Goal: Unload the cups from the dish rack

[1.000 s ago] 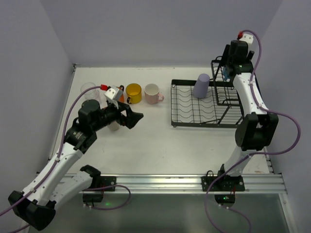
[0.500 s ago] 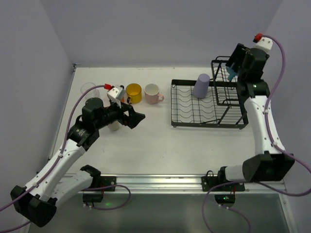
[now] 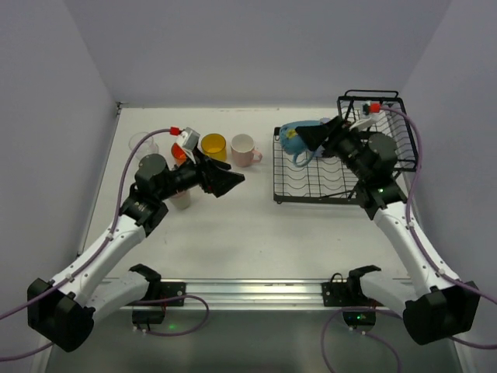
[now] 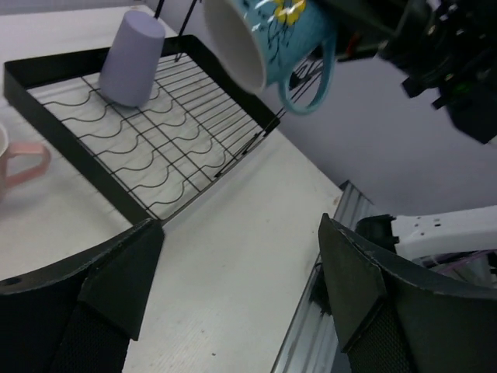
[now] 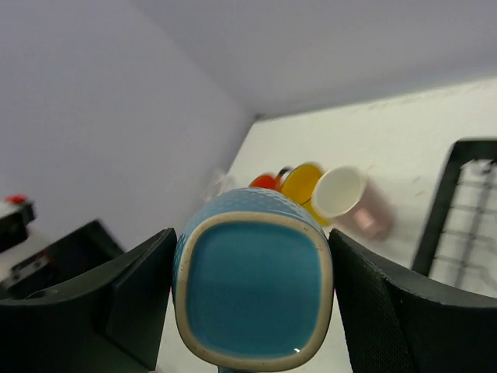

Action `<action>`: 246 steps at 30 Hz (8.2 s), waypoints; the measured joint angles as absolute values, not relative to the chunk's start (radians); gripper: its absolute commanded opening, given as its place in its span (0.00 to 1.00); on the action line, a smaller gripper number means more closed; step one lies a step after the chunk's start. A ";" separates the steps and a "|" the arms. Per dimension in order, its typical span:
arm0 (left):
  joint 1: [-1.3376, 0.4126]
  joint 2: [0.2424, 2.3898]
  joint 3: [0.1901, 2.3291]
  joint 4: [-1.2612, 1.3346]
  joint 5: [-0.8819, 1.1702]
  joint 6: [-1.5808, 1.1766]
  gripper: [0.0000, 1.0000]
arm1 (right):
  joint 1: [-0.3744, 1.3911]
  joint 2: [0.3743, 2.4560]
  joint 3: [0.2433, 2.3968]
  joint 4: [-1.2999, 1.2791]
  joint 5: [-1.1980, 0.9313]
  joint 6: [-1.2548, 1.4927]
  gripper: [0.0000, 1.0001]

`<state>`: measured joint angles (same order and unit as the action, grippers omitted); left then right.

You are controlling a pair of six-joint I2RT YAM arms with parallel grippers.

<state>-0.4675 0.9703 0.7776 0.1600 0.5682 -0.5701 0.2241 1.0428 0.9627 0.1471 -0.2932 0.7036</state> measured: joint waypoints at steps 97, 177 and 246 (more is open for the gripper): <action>-0.613 1.282 1.221 -0.569 -0.068 -0.227 1.00 | 0.551 1.345 1.123 -0.135 0.340 0.382 0.99; -0.760 2.759 2.442 0.369 0.170 -0.120 1.00 | 0.536 0.805 1.150 -0.163 0.097 0.352 0.91; -0.694 1.196 0.805 1.056 0.207 -0.882 0.84 | 0.536 0.906 0.758 0.636 -0.472 0.997 0.13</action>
<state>-0.6941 1.1961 0.8055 1.0557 0.2066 -0.8822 0.5358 0.9062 0.7582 0.6365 -0.4721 0.9974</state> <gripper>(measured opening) 0.695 0.258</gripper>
